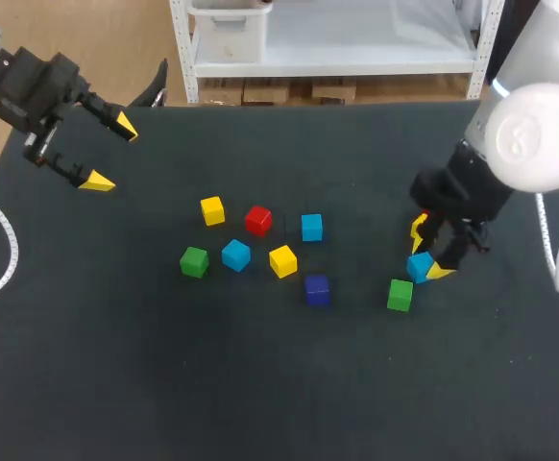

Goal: Place the blue cubes, place green cubes on the blue cubes, place the yellow cubes on the green cubes, then place the red cubes on the yellow cubes, and place purple cube on the red cubes.

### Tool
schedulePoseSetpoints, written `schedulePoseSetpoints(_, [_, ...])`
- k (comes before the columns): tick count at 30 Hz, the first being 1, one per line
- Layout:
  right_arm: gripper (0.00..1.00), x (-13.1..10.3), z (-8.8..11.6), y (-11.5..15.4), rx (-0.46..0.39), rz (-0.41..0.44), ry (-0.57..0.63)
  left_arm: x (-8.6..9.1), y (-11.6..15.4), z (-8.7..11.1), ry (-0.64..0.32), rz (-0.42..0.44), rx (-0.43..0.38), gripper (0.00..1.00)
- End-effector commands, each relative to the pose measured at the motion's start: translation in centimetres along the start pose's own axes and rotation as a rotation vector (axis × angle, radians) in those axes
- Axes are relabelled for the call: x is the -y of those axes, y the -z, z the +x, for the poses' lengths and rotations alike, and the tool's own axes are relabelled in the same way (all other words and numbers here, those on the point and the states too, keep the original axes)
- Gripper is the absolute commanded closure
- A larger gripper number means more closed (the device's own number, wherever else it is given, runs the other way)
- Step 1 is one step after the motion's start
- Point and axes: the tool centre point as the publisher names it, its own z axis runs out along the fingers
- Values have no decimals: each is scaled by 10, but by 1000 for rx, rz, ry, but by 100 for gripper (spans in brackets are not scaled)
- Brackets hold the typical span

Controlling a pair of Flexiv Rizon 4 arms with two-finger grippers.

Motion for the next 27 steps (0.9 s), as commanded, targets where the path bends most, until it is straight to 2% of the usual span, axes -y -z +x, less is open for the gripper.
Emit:
schedulePoseSetpoints(1, [70, 1, 0, -3, 6, 0, 3, 0, 0, 1, -3, -2, 1, 0])
schedulePoseSetpoints(3, [92, 1, 0, -3, 8, 1, 4, 0, 0, 1, -3, -2, 1, 0])
schedulePoseSetpoints(4, [100, 1, -1, -3, 8, 2, 4, 0, 0, 1, -3, -2, 1, 0])
schedulePoseSetpoints(12, [100, 1, -6, 8, 7, 3, -45, 0, 0, 1, -3, -2, 1, 0])
schedulePoseSetpoints(17, [100, 21, -18, 18, -23, 67, -103, 0, 0, 1, -3, -2, 1, 0])
schedulePoseSetpoints(20, [100, 38, -29, 21, -14, 95, -124, 0, 0, 1, -3, -2, 1, 0])
schedulePoseSetpoints(27, [100, 64, -50, 12, -10, 142, -137, 0, 0, 1, -3, -2, 1, 0])
